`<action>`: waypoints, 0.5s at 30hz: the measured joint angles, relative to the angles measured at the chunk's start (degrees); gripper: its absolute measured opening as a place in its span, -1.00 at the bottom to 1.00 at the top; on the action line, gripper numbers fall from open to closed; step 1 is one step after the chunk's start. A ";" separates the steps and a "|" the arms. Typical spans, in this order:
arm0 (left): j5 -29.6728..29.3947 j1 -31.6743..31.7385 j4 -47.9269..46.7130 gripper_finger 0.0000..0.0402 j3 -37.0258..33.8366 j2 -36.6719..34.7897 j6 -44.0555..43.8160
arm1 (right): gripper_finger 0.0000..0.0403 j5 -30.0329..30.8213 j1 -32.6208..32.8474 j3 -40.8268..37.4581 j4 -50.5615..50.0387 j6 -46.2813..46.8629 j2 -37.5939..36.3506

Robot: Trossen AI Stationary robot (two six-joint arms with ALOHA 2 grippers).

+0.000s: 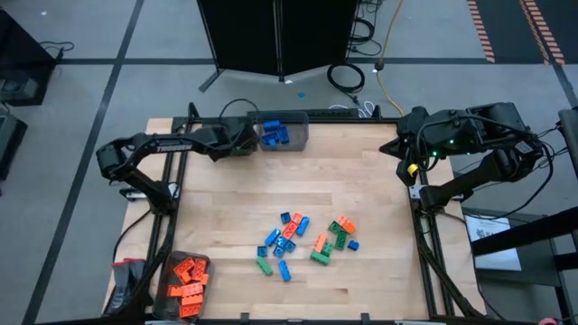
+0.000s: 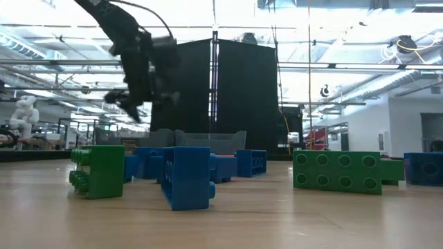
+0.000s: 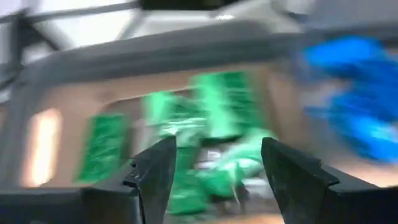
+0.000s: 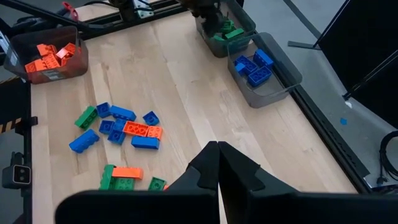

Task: Sort blocks
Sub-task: Put the blue gamepiece into the top right black bin

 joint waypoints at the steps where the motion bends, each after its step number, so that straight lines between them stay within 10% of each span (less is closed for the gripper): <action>1: 1.78 -0.82 2.02 0.18 0.02 -0.76 3.26 | -1.00 0.00 0.01 0.00 0.00 0.00 0.00; 15: 18.90 -19.78 13.76 0.18 0.33 -8.01 20.24 | -1.00 0.02 0.01 0.00 0.11 0.28 0.00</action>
